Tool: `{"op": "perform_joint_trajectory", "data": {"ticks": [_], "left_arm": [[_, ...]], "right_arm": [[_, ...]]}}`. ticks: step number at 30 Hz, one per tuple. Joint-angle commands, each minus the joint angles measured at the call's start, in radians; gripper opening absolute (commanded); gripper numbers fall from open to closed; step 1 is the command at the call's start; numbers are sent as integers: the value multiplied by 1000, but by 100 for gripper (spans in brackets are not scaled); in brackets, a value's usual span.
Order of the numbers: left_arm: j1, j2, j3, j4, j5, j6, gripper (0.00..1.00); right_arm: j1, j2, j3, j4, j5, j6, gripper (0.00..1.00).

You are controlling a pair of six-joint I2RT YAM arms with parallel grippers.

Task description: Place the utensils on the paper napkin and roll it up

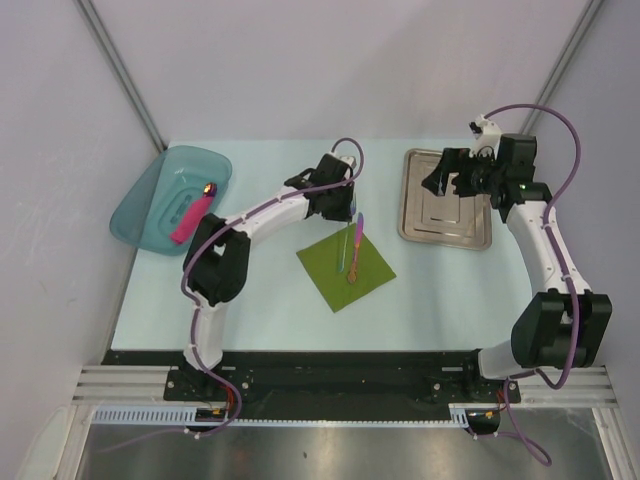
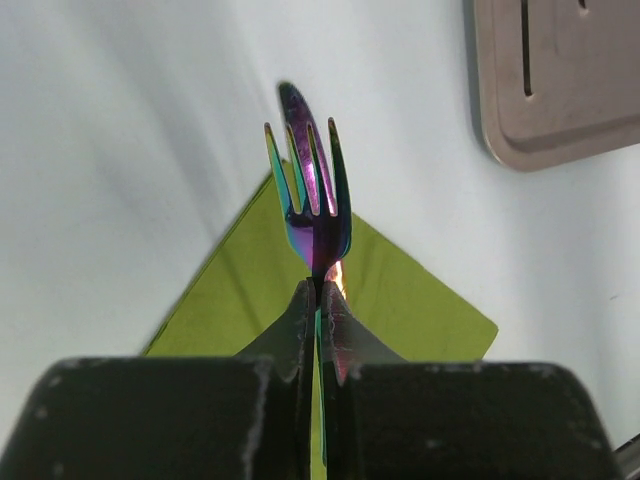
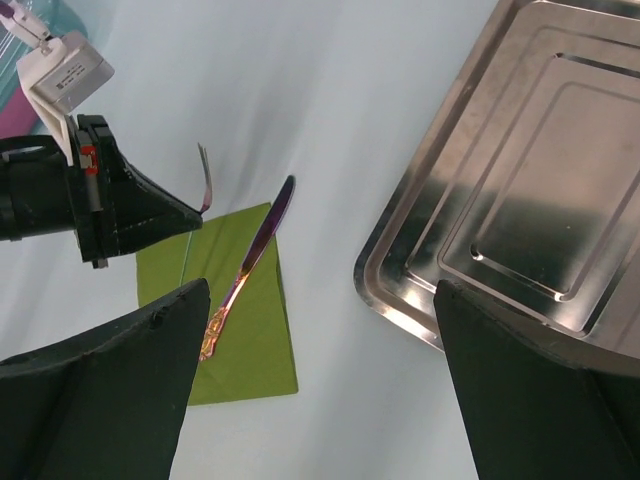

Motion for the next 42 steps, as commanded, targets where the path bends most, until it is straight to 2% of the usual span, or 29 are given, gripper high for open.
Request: {"op": "perform_joint_trajectory", "data": {"ticks": [1,13,32,42], "left_arm": [[-3,44,75,-15,-15,7,1],[-3,122,158,-77,-22,-12,8],[-2,176,162,-110,3,-68,10],[-2,193,155,-114,14,-91,15]], "right_arm": [[0,5,22,0,-36,-13,100],[-2,34,25,-4,-46,-2,100],[0,69,31,-3,-66,11,100],[0,74,34,-3,-72,16,100]]}}
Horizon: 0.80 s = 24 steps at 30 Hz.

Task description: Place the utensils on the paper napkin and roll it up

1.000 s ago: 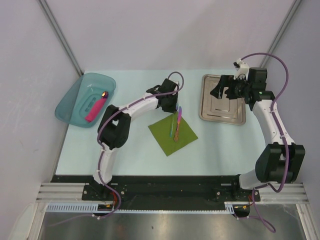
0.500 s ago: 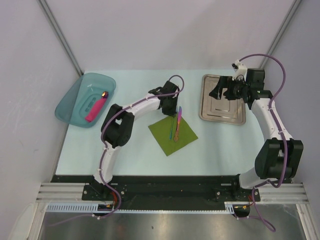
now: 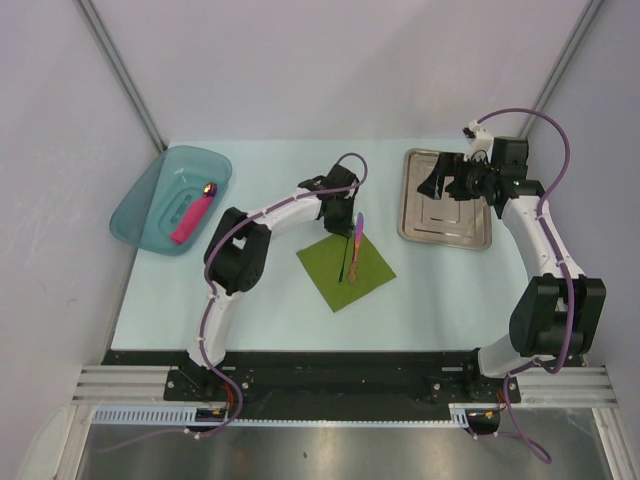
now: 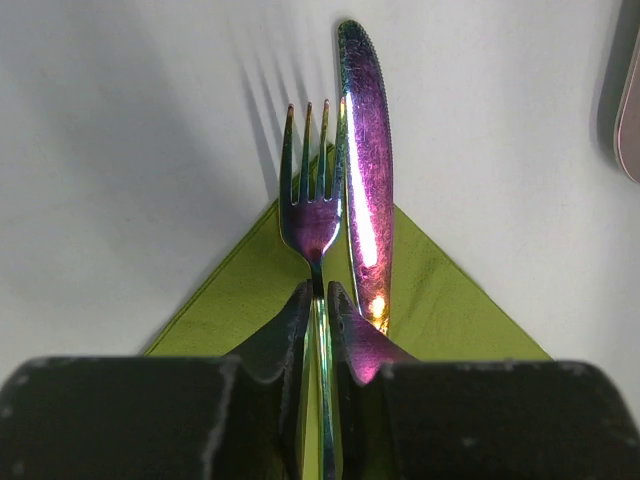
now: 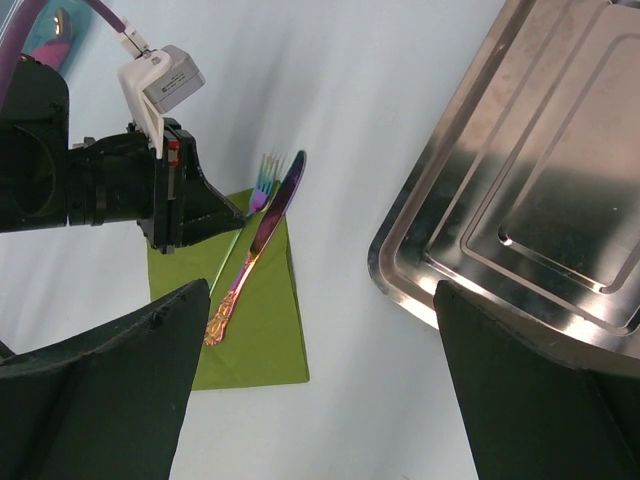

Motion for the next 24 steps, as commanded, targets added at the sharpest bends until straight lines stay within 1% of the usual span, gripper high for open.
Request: {"op": "perform_joint_trajectory", "data": {"ticks": [1,8,11,12,13,14,15,16,17,18,19,20,21,22,23,24], "left_arm": [[-2,4,36,1,8,-26,16],[14,-14,41,4,16,-37,21],[29,-103,1,68,42,-15,27],[35,-141,-45,96,56,-3,32],[40,-214,-71,155,85,17,37],[47,-263,-103,188,105,65,42],[50,-308,-175,228,144,104,46],[52,-406,-212,277,192,148,49],[49,-455,-255,300,218,234,53],[52,-501,-348,320,250,277,62],[51,-556,-394,346,273,323,66],[51,-645,-440,352,334,418,71],[51,-696,-534,357,359,469,72],[49,-738,-580,354,393,538,73],[50,-815,-623,343,462,666,73],[49,-850,-702,331,496,734,73]], "right_arm": [[0,2,34,13,-19,11,100],[-2,2,39,10,-26,6,100],[-2,13,57,-8,-35,2,100],[0,18,68,-17,-40,3,100],[-2,24,73,-22,-45,5,100],[-2,32,76,-28,-63,9,100],[0,35,79,-30,-71,12,100],[0,38,77,-31,-80,15,100],[0,39,76,-31,-97,23,100],[1,44,74,-33,-104,26,100],[2,45,71,-34,-123,29,100],[5,48,70,-40,-130,31,100],[8,53,67,-42,-135,35,100],[9,56,61,-43,-146,37,100],[17,59,56,-47,-147,38,100],[23,62,51,-47,-149,40,100]]}}
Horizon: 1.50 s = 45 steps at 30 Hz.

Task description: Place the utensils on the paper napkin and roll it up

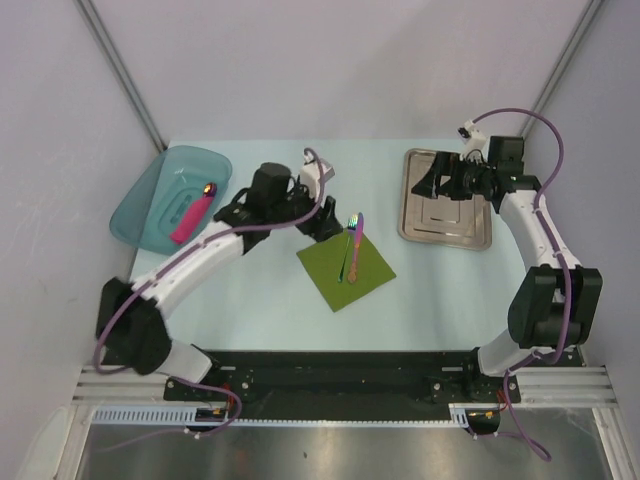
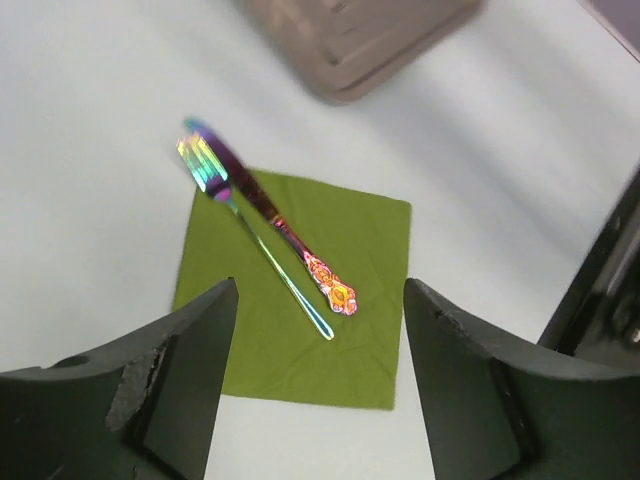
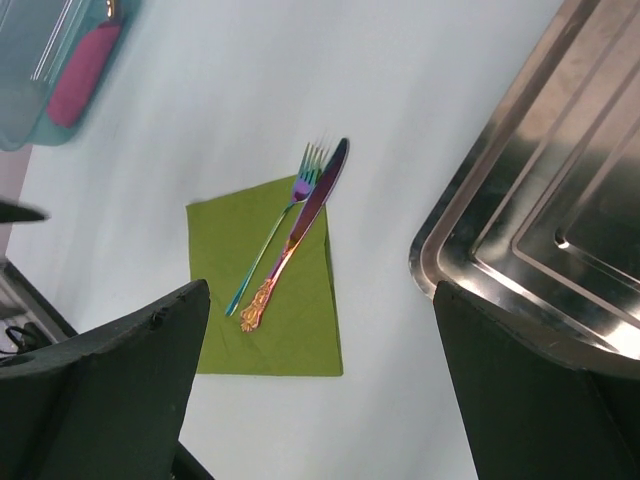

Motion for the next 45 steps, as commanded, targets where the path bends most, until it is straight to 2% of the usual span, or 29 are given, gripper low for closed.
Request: {"op": "perform_joint_trajectory", "data": {"ticks": [1,3,4,5,7,10,15,23,29,36,39,45], "left_arm": [[-20,-204,-229,12,248,519,72],[-32,-295,-355,9,293,647,69],[-40,-324,-393,11,305,776,68],[-59,-359,-462,15,311,830,65],[-87,-378,-513,41,307,959,62],[-158,-373,-573,69,276,1077,54],[-256,-313,-639,153,216,1171,42],[-293,-135,-598,195,154,1182,36],[-308,-80,-586,222,131,1185,42],[-320,-20,-556,213,105,1186,40],[-323,0,-535,211,85,1174,35],[-323,11,-515,184,84,1176,17]], "right_arm": [[24,15,6,-19,-52,17,100],[33,23,0,-27,-54,15,100],[33,26,-3,-31,-48,14,100],[70,31,-6,-37,-43,15,100],[81,43,-9,-47,-27,20,100],[96,51,-12,-56,7,35,100],[96,55,-9,-59,-8,29,100],[96,63,-9,-62,-13,24,100],[89,77,-2,-64,-20,24,100],[73,84,9,-67,-20,30,100],[61,89,15,-67,-31,41,100],[52,86,17,-65,-45,52,100]]}}
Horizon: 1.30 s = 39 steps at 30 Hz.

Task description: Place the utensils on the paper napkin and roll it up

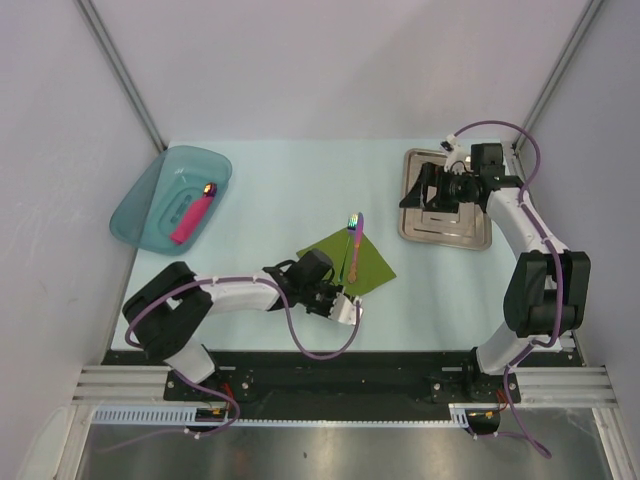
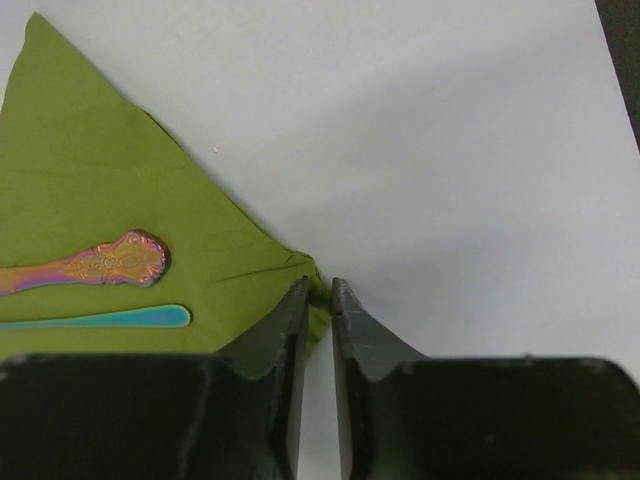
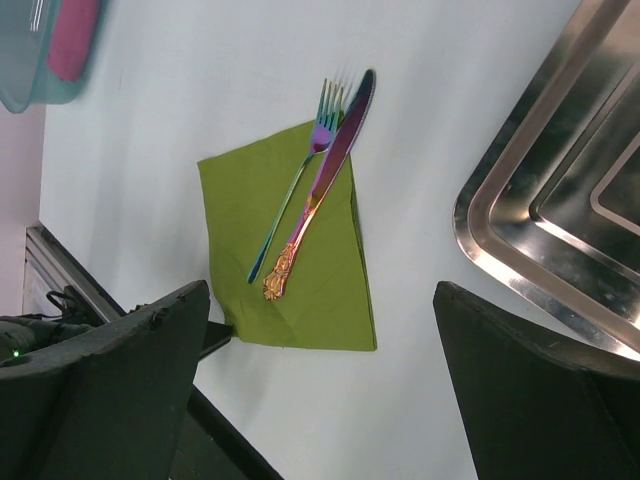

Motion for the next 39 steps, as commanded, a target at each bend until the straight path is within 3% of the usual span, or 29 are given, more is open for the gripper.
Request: {"op": "perform_joint_trajectory", "data": {"ticks": [1,5,15,30,33,39], "left_arm": [[-10,-9,28,-16,12,25,13],[-30,-53,18,-51,38,4,0],[-77,-62,96,-102,52,-147,0],[71,76,355,-194,82,-185,0],[93,106,378,-173,75,-193,0],[117,155,396,-122,44,-203,0]], "right_arm": [[-7,1,33,-1,-26,13,100],[-5,2,30,2,-34,16,100],[-7,1,35,-4,-49,14,100],[21,59,39,-56,-107,15,100],[34,73,43,-62,-115,16,98],[76,114,17,-57,-146,68,84]]}}
